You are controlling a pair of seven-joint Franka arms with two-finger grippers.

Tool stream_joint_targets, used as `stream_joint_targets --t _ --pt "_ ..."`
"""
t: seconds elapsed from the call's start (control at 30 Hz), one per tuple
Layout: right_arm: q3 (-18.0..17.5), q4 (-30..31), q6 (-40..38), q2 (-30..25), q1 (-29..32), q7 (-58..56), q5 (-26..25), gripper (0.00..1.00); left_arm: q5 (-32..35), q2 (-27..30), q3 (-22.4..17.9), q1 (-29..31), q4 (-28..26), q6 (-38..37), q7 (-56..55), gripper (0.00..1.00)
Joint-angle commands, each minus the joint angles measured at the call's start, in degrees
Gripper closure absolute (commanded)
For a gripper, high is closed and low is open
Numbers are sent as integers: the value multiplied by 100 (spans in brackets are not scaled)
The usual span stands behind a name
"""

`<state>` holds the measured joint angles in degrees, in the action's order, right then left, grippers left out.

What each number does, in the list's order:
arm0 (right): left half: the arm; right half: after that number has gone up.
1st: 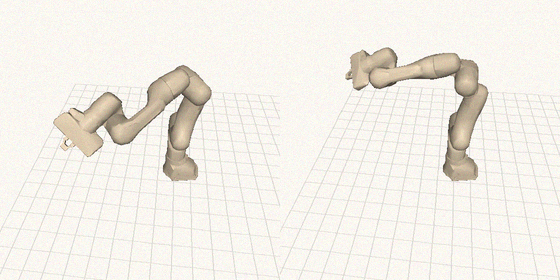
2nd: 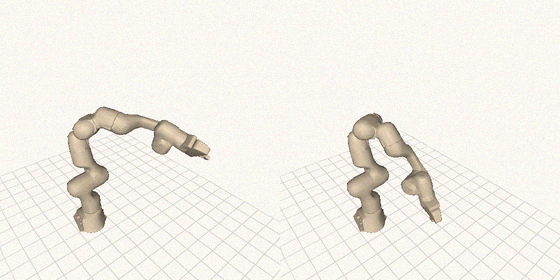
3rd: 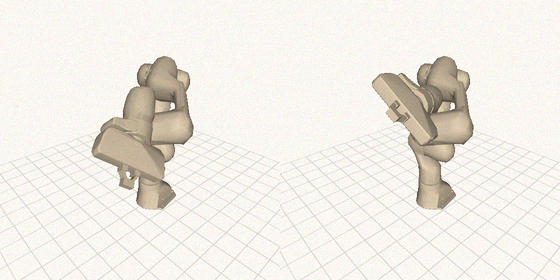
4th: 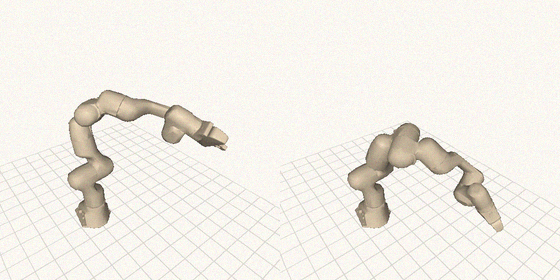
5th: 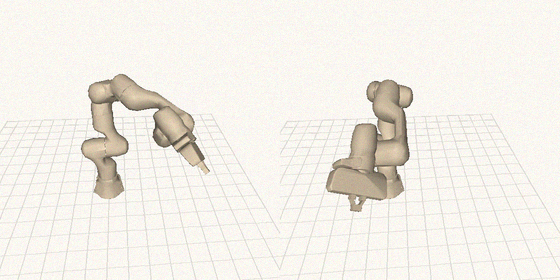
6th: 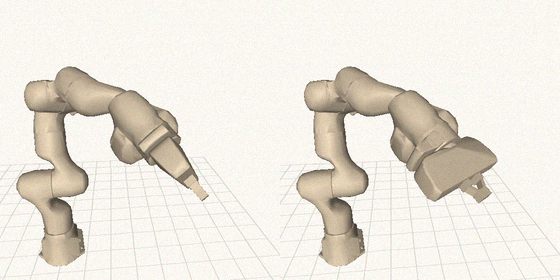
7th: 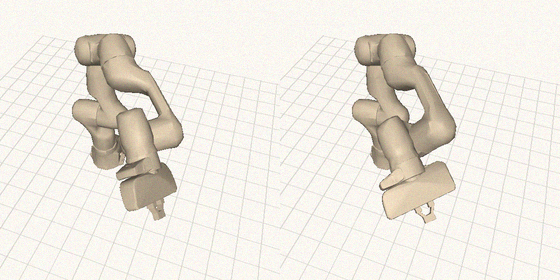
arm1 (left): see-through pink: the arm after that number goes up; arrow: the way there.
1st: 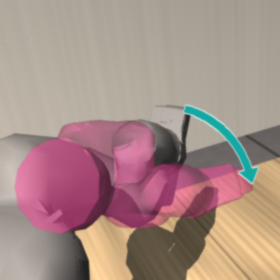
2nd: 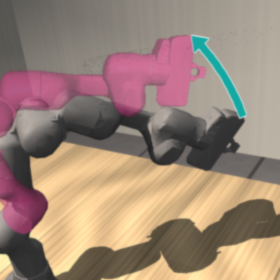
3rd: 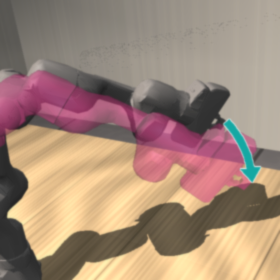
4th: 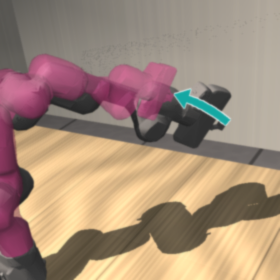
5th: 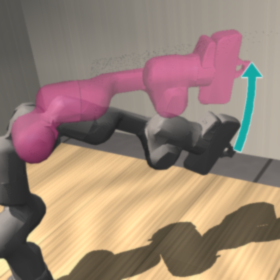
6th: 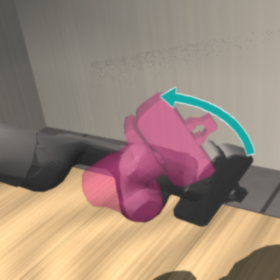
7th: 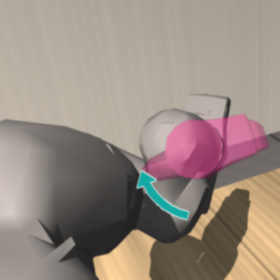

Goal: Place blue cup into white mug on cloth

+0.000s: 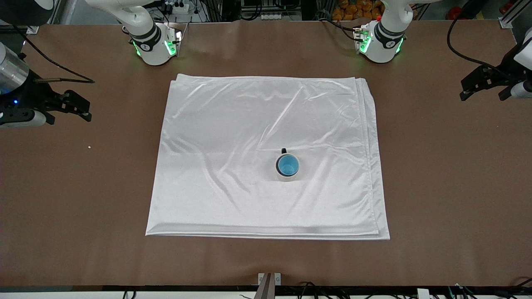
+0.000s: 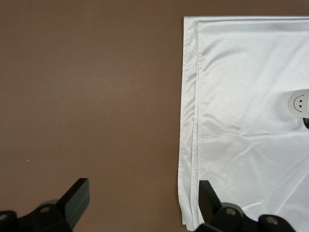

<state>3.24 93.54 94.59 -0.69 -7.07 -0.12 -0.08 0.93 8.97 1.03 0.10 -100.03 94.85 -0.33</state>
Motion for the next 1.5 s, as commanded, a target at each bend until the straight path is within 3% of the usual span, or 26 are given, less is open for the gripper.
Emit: stream_joint_targets --t 0.0,1.47 --pt "-104 -126 -275 34 127 -76 -53 0 -49 35 -15 -19 256 -273 6 0" --pt "-130 -222 -512 52 171 -67 -18 0 -58 26 -50 -28 283 -327 -3 0"
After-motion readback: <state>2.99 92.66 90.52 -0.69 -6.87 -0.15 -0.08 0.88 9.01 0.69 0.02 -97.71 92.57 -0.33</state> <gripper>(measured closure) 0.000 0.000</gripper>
